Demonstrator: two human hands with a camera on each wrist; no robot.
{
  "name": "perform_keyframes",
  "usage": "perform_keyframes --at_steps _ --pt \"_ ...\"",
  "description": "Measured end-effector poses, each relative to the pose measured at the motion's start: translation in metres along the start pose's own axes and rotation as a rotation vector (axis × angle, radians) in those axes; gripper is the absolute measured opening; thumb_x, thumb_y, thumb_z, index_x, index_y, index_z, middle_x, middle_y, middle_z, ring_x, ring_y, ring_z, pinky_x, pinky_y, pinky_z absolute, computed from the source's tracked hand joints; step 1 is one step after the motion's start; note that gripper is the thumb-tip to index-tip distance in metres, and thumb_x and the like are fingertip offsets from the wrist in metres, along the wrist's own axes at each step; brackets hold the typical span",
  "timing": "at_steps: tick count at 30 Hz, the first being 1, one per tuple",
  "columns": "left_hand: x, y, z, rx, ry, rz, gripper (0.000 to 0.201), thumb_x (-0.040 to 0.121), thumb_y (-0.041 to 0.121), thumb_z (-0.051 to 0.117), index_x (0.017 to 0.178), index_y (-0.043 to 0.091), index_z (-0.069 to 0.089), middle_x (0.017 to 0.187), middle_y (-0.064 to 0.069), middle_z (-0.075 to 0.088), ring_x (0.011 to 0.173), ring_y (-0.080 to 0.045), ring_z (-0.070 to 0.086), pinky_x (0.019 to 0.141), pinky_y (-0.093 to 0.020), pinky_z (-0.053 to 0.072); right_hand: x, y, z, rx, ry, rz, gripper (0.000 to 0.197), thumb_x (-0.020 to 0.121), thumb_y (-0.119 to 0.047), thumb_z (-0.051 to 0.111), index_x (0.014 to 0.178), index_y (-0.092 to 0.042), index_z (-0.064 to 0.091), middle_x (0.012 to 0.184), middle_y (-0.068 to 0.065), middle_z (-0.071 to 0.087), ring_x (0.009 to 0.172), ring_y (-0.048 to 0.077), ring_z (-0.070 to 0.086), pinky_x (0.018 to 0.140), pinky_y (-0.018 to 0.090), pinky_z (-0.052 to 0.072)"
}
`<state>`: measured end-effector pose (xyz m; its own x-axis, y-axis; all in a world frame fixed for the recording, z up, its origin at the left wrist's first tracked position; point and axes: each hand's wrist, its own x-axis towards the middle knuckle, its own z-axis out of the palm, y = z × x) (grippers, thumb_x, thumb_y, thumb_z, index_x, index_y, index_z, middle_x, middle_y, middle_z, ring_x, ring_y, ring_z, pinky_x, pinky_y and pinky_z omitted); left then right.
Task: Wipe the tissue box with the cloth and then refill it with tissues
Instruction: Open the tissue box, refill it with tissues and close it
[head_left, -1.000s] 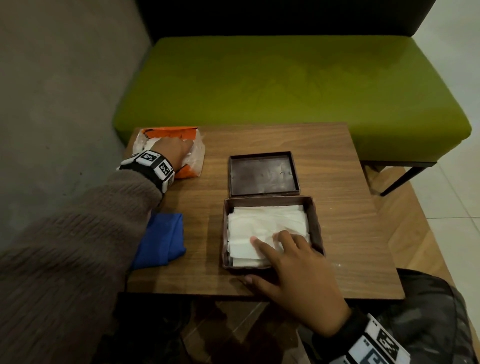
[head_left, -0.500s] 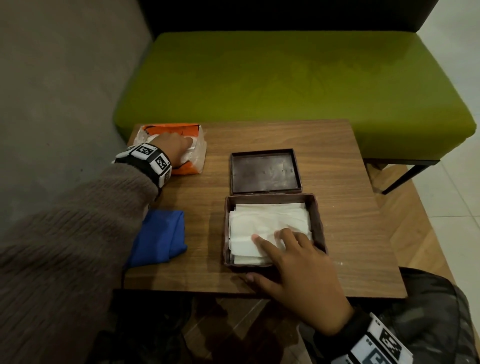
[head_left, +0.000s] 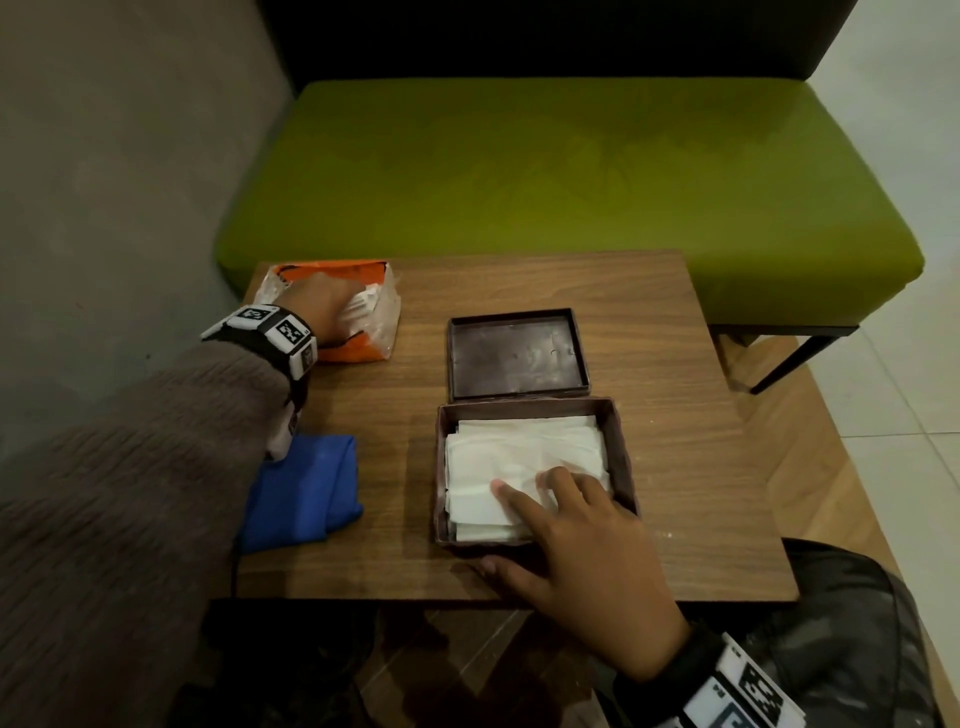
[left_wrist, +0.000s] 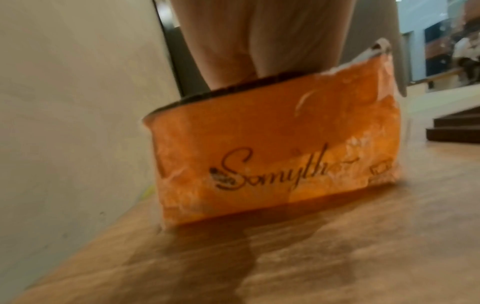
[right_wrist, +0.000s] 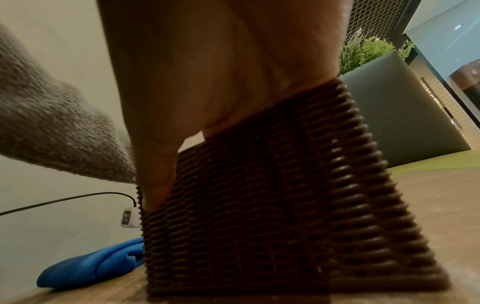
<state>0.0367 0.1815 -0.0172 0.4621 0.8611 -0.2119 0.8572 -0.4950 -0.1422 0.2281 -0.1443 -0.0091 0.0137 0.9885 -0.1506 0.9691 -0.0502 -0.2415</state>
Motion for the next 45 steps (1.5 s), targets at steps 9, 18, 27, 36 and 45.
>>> perform_keyframes --at_steps 9,18,27,36,45 --pt "-0.014 -0.005 -0.025 -0.153 0.049 -0.109 0.043 0.075 0.017 0.065 0.113 0.026 0.050 0.099 -0.014 0.058 0.102 -0.037 0.049 0.082 -0.050 0.047 0.001 0.001 0.000 -0.008 0.000 0.007 0.064 0.073 -0.074 0.040 0.119 -0.036 0.062 0.102 0.000 0.065 0.092 0.022 0.067 0.056 0.034 0.058" --pt "-0.023 -0.005 -0.038 -0.516 0.161 -0.123 0.034 0.072 0.007 0.069 0.105 0.009 0.061 0.098 -0.017 0.065 0.094 -0.034 0.058 0.079 -0.042 0.047 0.001 0.001 0.000 0.004 -0.006 0.007 0.064 0.073 -0.074 0.038 0.119 -0.036 0.063 0.101 0.000 0.065 0.092 0.022 0.067 0.055 0.034 0.056" --pt "-0.039 -0.008 -0.059 -0.762 0.309 -0.191 0.038 0.078 -0.003 0.065 0.115 -0.002 0.055 0.105 -0.020 0.061 0.091 -0.026 0.054 0.069 -0.023 0.034 0.002 0.001 0.000 -0.042 -0.023 -0.009 0.065 0.073 -0.073 0.036 0.118 -0.036 0.064 0.100 0.001 0.066 0.090 0.022 0.067 0.054 0.034 0.056" --pt "-0.071 -0.030 -0.094 -1.235 0.529 -0.307 0.043 0.080 0.013 0.069 0.121 0.008 0.057 0.118 -0.010 0.062 0.110 -0.024 0.059 0.090 -0.038 0.049 0.002 0.002 0.001 -0.017 -0.046 -0.024 0.082 0.073 -0.081 0.026 0.134 -0.032 0.048 0.119 0.001 0.059 0.108 0.023 0.060 0.073 0.038 0.057" --pt "-0.153 0.050 -0.087 -1.800 0.190 -0.123 0.029 0.089 -0.007 0.043 0.097 0.015 0.060 0.078 0.008 0.073 0.075 -0.006 0.068 0.064 -0.021 0.055 0.000 0.003 -0.012 0.165 -0.018 -0.008 0.106 0.064 -0.090 -0.012 0.128 -0.030 0.048 0.129 -0.004 0.045 0.121 0.017 0.044 0.092 0.032 0.047"
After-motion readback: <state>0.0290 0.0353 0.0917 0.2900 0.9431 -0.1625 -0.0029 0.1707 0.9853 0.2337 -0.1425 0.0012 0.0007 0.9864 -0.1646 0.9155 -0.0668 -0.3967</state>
